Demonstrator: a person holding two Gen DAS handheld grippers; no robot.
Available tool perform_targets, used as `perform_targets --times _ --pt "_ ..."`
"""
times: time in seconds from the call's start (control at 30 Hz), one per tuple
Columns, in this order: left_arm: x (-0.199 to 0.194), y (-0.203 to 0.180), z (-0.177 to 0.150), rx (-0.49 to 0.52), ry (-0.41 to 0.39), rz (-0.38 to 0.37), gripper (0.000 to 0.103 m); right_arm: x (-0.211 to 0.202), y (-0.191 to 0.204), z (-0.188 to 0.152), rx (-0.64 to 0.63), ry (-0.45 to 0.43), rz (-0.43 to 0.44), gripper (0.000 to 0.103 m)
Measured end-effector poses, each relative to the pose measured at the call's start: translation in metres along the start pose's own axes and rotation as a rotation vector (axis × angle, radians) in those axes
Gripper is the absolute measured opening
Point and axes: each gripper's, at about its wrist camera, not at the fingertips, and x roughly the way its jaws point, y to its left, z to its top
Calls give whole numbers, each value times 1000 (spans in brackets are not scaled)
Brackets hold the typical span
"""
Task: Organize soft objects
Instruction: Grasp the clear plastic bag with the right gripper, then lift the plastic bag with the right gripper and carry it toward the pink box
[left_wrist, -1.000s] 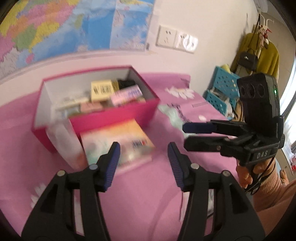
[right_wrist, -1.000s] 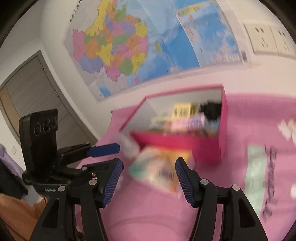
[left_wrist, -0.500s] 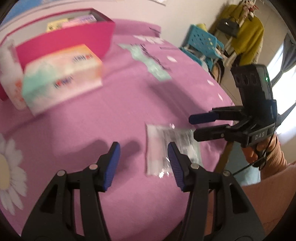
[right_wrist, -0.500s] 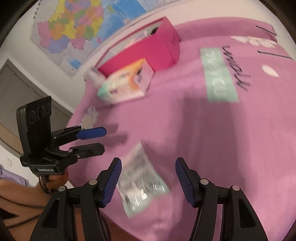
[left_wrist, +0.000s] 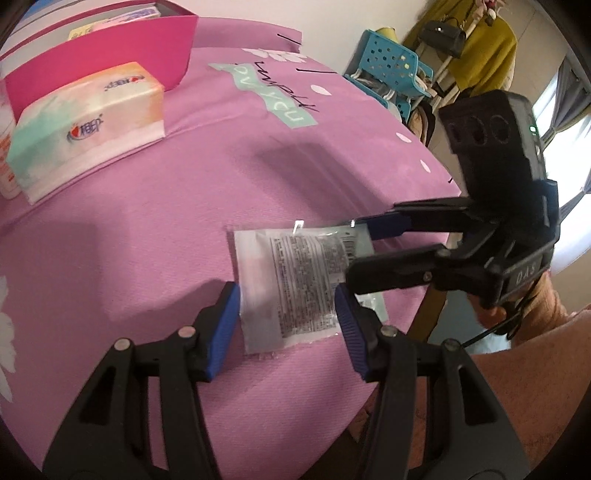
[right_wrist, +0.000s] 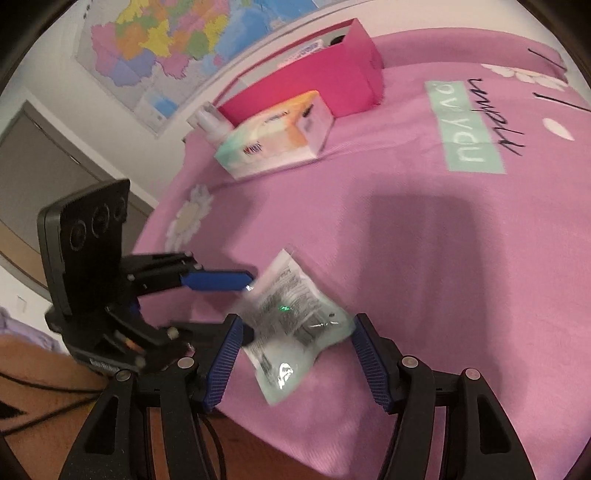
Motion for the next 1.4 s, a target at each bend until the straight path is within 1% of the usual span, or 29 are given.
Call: perform_targets --times 0.03,0.07,0.13,0.17,0.2,0.23,0.27,0.33,0.4,0.43,0.47,0.53,0.63,0.8,0.9,1.0,1.07,1.2,1.23,1.27,1.33,1.4 --pt "0 1 0 -7 -4 -1 55 3 0 2 10 -6 24 61" --pt "1 2 1 -12 -6 0 55 6 -1 4 29 -22 66 59" --pt "0 1 0 -15 -13 7 55 15 -3 5 59 -11 119 55" --pt "0 1 0 -16 -16 9 55 18 -3 6 65 -21 130 53" --pt "0 2 -1 -20 -18 9 55 19 -1 6 56 -24 124 50" --pt "-1 3 -1 -26 -21 8 55 19 0 6 50 -25 114 44" --pt "-2 5 -1 -32 -25 9 55 19 0 7 48 -28 98 35" --pt "-3 10 0 -49 -27 8 55 19 -2 7 54 -32 81 24" --pt "-5 16 2 -70 -28 -2 55 20 -3 9 48 -39 92 22" --pt "-6 18 3 -73 -31 4 56 20 -2 11 38 -46 93 21" --pt "-7 21 4 -74 -34 12 60 20 -2 13 30 -51 100 19" --pt "-11 27 5 -85 -45 26 61 20 0 18 10 -62 113 18" --pt "-16 37 7 -108 -51 -21 61 20 6 27 -35 -75 127 15" --pt "-20 46 10 -107 -60 -52 62 24 15 44 -97 -102 175 13" --pt "-18 52 13 -110 -54 -70 68 26 14 51 -110 -107 200 12" --pt "-18 57 17 -96 -53 -92 68 25 16 56 -119 -123 268 11" --pt "-19 58 19 -83 -61 -92 68 25 17 60 -143 -131 285 11" --pt "-18 61 18 -71 -64 -119 68 26 14 67 -133 -130 322 11" --pt "-17 62 19 -72 -67 -112 67 27 13 69 -130 -130 326 11" --pt "-17 64 19 -77 -72 -101 64 28 11 71 -124 -125 342 11" --pt "-17 68 19 -99 -74 -87 52 32 10 74 -119 -122 326 11" --pt "-18 72 19 -116 -78 -85 36 34 5 77 -99 -119 311 11"
